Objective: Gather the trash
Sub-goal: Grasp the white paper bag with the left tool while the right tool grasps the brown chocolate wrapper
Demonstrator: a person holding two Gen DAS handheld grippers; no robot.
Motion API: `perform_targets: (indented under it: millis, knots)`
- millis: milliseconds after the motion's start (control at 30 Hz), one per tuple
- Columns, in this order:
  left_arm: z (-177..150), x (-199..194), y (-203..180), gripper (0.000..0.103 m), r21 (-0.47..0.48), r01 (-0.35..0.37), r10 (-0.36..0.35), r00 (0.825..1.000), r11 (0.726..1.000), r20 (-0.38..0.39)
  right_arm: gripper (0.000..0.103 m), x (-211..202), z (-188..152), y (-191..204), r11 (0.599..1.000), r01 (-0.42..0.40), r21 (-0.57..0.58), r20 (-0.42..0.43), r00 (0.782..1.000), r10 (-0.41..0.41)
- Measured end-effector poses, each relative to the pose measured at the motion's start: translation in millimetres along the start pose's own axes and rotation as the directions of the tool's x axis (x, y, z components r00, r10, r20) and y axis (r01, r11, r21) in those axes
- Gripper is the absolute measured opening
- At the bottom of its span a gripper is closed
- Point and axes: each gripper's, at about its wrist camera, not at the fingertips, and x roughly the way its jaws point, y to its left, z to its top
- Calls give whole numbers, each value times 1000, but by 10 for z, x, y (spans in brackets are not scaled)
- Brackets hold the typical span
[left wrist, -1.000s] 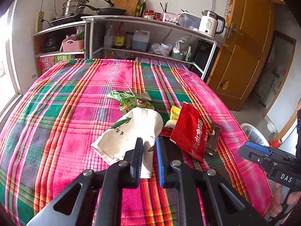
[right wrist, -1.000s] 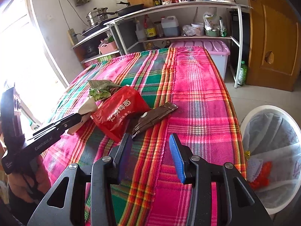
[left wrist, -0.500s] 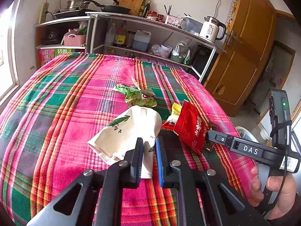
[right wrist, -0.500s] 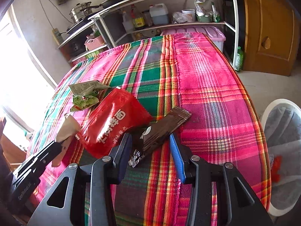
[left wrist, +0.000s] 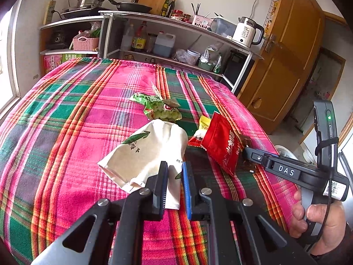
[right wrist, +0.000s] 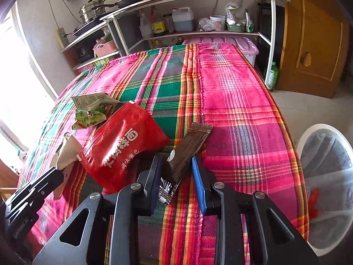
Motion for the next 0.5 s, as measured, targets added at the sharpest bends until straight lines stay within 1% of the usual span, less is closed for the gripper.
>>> perform_targets:
  millis: [333,500]
  knots:
    - [-2,-146,-96,14,9,-11,11,1000,1000,22,28,-265,-148,-126,998,-59,4,33,998,59]
    - [-14,-240,-176,10,25,-11,10,999,1000,33,28,-412,-238,-174,997,-83,6,46,996,82]
